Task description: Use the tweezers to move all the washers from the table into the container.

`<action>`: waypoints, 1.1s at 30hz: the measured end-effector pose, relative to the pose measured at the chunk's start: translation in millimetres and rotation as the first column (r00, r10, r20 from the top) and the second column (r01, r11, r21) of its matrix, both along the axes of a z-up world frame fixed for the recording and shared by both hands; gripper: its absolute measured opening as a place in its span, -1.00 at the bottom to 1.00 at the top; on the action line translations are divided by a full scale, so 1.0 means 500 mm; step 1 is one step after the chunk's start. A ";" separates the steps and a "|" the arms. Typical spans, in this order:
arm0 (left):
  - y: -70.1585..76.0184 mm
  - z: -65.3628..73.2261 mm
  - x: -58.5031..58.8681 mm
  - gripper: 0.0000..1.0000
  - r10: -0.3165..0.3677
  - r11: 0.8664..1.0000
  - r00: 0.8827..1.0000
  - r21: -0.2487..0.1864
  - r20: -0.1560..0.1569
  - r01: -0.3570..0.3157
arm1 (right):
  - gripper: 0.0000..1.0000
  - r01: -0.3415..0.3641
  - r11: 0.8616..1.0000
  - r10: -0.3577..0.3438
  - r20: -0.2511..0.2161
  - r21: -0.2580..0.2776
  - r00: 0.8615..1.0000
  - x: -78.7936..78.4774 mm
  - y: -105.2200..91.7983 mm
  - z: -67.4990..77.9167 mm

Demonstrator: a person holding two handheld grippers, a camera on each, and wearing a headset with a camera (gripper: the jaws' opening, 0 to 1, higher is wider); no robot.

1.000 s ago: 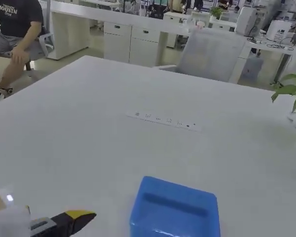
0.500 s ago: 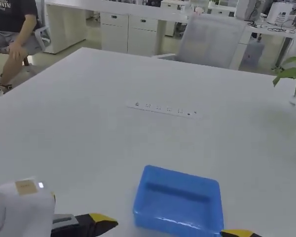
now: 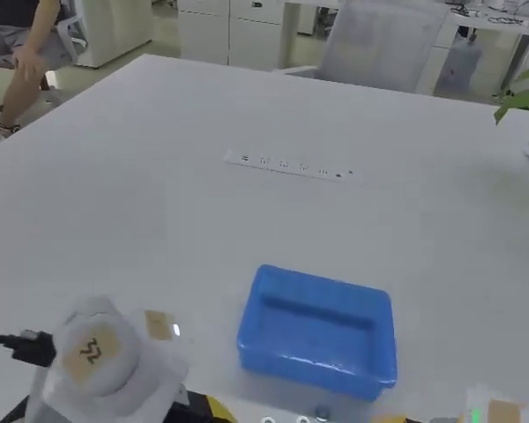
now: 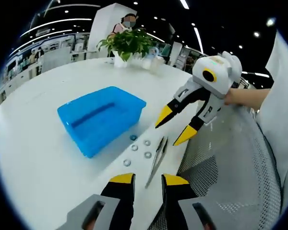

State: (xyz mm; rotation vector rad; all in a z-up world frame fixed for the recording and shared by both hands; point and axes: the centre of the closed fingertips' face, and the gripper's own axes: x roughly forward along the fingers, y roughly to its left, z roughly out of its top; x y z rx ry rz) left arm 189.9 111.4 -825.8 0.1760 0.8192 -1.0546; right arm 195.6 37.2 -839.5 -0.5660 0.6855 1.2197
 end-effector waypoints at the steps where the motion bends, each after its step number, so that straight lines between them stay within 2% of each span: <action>1: 0.001 -0.007 -0.004 -0.64 -0.028 0.999 1.000 0.033 0.010 0.028 | -0.48 -0.004 1.000 0.004 -0.001 -0.002 1.000 -0.002 0.001 -0.002; 5: -0.004 -0.028 -0.013 -0.72 -0.097 0.989 0.995 0.116 0.034 0.092 | -0.49 -0.052 0.998 0.052 0.008 -0.042 0.999 -0.006 -0.002 -0.016; 9: -0.006 -0.044 -0.016 -0.79 -0.166 0.967 0.983 0.207 0.077 0.147 | -0.54 -0.058 0.997 0.059 0.016 -0.047 0.998 0.001 -0.003 -0.016; 10: -0.006 -0.050 -0.017 -0.80 -0.191 0.957 0.978 0.238 0.088 0.166 | -0.55 -0.059 0.997 0.060 0.015 -0.046 0.998 0.002 -0.002 -0.016; 12: -0.007 -0.054 -0.013 -0.81 -0.195 0.953 0.975 0.254 0.104 0.163 | -0.56 -0.064 0.997 0.064 0.010 -0.046 0.998 0.002 -0.002 -0.020; 14: -0.009 -0.059 -0.017 -0.87 -0.214 0.947 0.972 0.266 0.097 0.182 | -0.58 -0.076 0.995 0.077 0.013 -0.057 0.997 0.002 -0.002 -0.024; 16: -0.008 -0.063 -0.015 -0.89 -0.231 0.940 0.967 0.282 0.103 0.194 | -0.61 -0.093 0.993 0.094 0.018 -0.067 0.995 0.000 0.000 -0.026; 19: -0.011 -0.066 -0.015 -0.92 -0.246 0.934 0.964 0.289 0.100 0.208 | -0.65 -0.110 0.991 0.112 0.025 -0.073 0.993 -0.002 0.004 -0.028; 23: 0.000 -0.083 -0.013 -0.98 -0.322 0.886 0.940 0.385 0.108 0.259 | -0.70 -0.119 0.990 0.121 0.019 -0.069 0.992 -0.004 0.008 -0.031; 24: -0.007 -0.078 -0.012 -1.00 -0.315 0.896 0.941 0.364 0.120 0.254 | -0.71 -0.122 0.990 0.124 0.019 -0.069 0.992 -0.004 0.008 -0.031; 25: -0.010 -0.079 -0.011 -1.00 -0.321 0.894 0.940 0.366 0.118 0.259 | -0.74 -0.124 0.990 0.126 0.017 -0.070 0.992 -0.004 0.008 -0.032; 27: -0.013 -0.078 -0.012 -1.00 -0.333 0.886 0.936 0.379 0.117 0.268 | -0.77 -0.128 0.989 0.129 0.012 -0.068 0.992 -0.006 0.007 -0.034; 29: -0.014 -0.077 -0.015 -1.00 -0.378 0.865 0.917 0.402 0.127 0.301 | -0.79 -0.131 0.989 0.131 0.001 -0.066 0.991 -0.010 0.005 -0.038; 30: -0.015 -0.077 -0.016 -1.00 -0.387 0.860 0.913 0.407 0.128 0.307 | -0.79 -0.133 0.989 0.133 0.001 -0.069 0.991 -0.011 0.005 -0.039; 33: -0.017 -0.066 -0.020 -1.00 -0.392 0.860 0.910 0.404 0.134 0.311 | -0.80 -0.139 0.987 0.140 0.008 -0.075 0.990 -0.011 0.004 -0.040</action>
